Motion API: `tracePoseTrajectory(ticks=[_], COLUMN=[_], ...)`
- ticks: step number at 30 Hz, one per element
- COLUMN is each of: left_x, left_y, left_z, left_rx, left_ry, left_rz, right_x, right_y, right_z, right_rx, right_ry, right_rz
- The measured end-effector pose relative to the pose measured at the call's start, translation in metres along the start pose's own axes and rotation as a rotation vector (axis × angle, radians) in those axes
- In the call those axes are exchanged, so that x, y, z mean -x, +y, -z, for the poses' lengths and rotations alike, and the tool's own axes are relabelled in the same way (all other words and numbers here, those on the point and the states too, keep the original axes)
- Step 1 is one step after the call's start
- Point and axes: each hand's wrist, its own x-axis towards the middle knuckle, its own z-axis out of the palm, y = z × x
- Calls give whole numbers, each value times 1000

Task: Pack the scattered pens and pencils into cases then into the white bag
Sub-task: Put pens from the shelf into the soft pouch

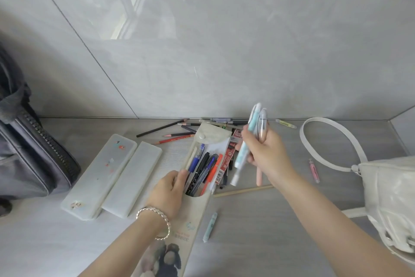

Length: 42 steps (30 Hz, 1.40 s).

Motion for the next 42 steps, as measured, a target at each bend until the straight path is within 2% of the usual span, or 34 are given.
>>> tracePoseTrajectory(ticks=[2,4,6,9,11,14,16,19,22,24,27,29,32,34,35,36,37,39,40,42], left_x=[2,5,8,11,11,11,10,11,13,14,14,12,9,4,2,0,-3,-7,-8,-8], left_y=[2,7,12,17,16,12,9,6,6,6,8,9,8,6,6,4,3,-2,-4,-8], left_z=[-4,-6,-5,-3,-3,-4,-5,-5,-5,-5,-3,0,2,4,6,8,10,13,15,17], left_rx=[25,46,79,104,91,70,65,64,64,72,101,103,66,55,52,48,42,43,57,84], left_ry=[-20,-28,-11,16,4,11,15,-8,-28,-27,-6,5,3,22,42,66,89,122,128,123], left_rz=[-27,-66,-104,-126,-134,-116,-97,-101,-122,-132,-134,-126,-110,-86,-69,-52,-35,-6,2,0], right_x=[15,26,34,43,46,45,45,42,36,31,32,33,30,22,17,10,1,-20,-31,-47], right_y=[-9,-9,-1,8,9,1,-7,-10,-9,-2,14,28,40,45,48,52,55,67,74,82], right_z=[-9,-20,-29,-36,-34,-21,-17,-19,-32,-41,-49,-50,-47,-40,-36,-30,-24,-17,-17,-23], right_rx=[-22,141,255,303,437,544,319,-156,-377,-433,-258,8,572,639,601,556,527,582,622,696], right_ry=[-38,-108,-221,-361,-314,-67,37,24,1,-9,-36,-74,3,104,171,232,250,176,147,122], right_rz=[190,240,131,-60,0,191,254,263,332,330,340,377,597,734,718,625,461,46,-68,-124])
